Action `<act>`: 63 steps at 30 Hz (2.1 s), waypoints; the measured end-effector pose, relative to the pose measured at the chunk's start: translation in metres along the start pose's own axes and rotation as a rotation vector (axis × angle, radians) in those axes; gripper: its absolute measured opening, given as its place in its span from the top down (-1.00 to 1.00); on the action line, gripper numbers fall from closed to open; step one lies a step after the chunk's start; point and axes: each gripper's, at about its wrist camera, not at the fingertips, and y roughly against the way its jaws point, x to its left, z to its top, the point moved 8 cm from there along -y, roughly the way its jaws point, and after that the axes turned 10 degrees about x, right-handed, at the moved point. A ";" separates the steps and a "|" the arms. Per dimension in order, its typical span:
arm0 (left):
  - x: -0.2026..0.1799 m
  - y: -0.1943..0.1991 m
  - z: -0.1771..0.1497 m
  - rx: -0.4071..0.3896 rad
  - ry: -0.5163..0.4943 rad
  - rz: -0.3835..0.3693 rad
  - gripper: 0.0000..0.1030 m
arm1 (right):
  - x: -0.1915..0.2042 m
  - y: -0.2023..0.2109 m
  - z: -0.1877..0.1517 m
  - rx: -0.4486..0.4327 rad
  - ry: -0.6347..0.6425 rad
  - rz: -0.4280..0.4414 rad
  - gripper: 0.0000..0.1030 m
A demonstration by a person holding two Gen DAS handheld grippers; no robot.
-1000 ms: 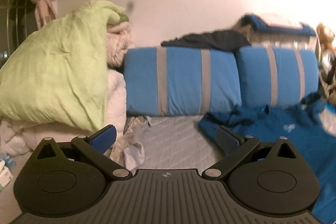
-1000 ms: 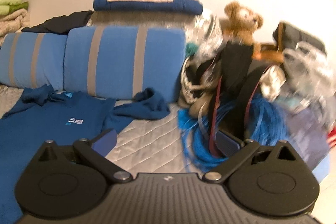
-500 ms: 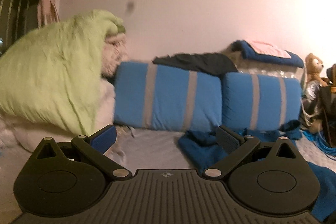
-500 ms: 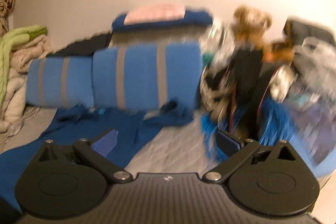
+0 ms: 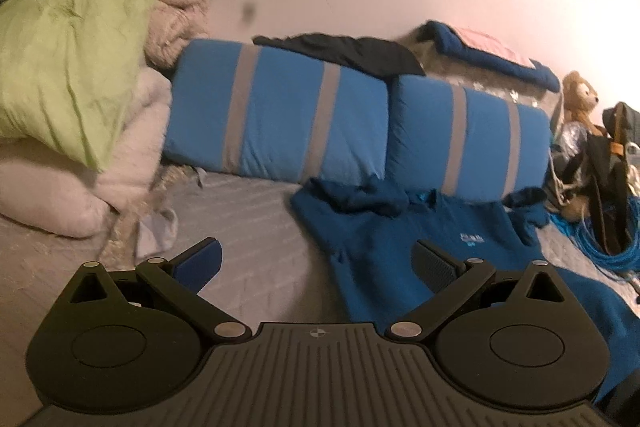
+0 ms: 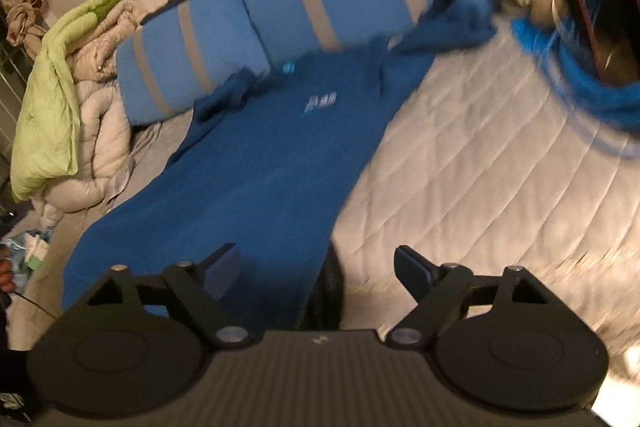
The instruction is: Fold clothes
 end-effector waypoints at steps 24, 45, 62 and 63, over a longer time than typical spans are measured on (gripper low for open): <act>-0.001 -0.022 -0.036 0.113 0.074 -0.089 -1.00 | 0.016 0.009 -0.007 -0.013 -0.191 0.203 0.88; -0.007 -0.071 -0.102 0.425 0.453 -0.495 0.25 | -0.026 -0.005 -0.018 -0.003 -0.260 0.157 -0.34; -0.010 -0.035 -0.069 0.301 0.418 -0.468 0.89 | -0.013 -0.015 -0.028 -0.002 -0.250 0.363 0.84; -0.009 -0.031 -0.067 0.287 0.417 -0.455 0.89 | -0.010 -0.009 -0.025 -0.014 -0.245 0.360 0.86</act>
